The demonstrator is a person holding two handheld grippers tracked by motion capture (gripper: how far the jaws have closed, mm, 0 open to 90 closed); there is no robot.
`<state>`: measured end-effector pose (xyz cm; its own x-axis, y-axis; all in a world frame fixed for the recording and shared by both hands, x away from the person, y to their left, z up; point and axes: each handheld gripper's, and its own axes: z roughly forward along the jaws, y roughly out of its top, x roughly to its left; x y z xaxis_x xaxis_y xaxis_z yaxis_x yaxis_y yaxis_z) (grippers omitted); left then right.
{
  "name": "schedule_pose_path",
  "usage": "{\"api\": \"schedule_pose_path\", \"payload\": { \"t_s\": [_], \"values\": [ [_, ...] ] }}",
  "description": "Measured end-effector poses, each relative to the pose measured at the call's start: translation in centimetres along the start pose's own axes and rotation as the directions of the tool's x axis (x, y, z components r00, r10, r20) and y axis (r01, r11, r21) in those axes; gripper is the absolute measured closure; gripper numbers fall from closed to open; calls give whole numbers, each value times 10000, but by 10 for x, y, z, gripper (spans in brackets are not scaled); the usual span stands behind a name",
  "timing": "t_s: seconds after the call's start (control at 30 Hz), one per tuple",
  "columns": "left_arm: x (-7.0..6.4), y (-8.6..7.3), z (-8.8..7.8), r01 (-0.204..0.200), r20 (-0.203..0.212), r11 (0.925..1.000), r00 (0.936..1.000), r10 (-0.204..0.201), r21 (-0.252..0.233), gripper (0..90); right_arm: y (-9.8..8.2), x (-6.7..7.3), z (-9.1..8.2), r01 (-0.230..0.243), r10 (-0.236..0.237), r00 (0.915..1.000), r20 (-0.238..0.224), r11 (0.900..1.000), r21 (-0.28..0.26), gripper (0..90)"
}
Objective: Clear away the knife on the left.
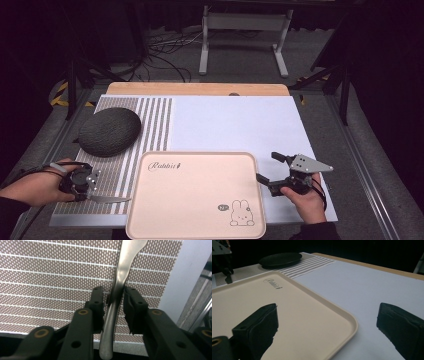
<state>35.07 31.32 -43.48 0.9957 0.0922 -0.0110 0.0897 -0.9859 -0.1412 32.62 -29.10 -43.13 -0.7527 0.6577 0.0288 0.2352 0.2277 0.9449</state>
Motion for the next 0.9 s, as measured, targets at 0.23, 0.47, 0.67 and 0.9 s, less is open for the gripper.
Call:
{"api": "schedule_pose_path", "payload": {
  "t_s": [0.23,0.47,0.67,0.9],
  "values": [
    [-2,4,0,-491,-160,9980,9986,498,399,783,0,0,0,-4,4,10000,-16,10000,22,46],
    [-3,4,1,-760,-340,9965,9964,772,359,793,0,0,-1,-5,5,10000,-9,10000,13,46],
    [-5,2,0,-711,-440,9970,9964,724,304,796,0,0,-1,-1,1,10000,-35,10000,21,45],
    [-4,-3,-1,-429,-301,9988,9986,435,229,796,0,0,0,-14,14,10000,-65,10000,12,45]
  ]
}}
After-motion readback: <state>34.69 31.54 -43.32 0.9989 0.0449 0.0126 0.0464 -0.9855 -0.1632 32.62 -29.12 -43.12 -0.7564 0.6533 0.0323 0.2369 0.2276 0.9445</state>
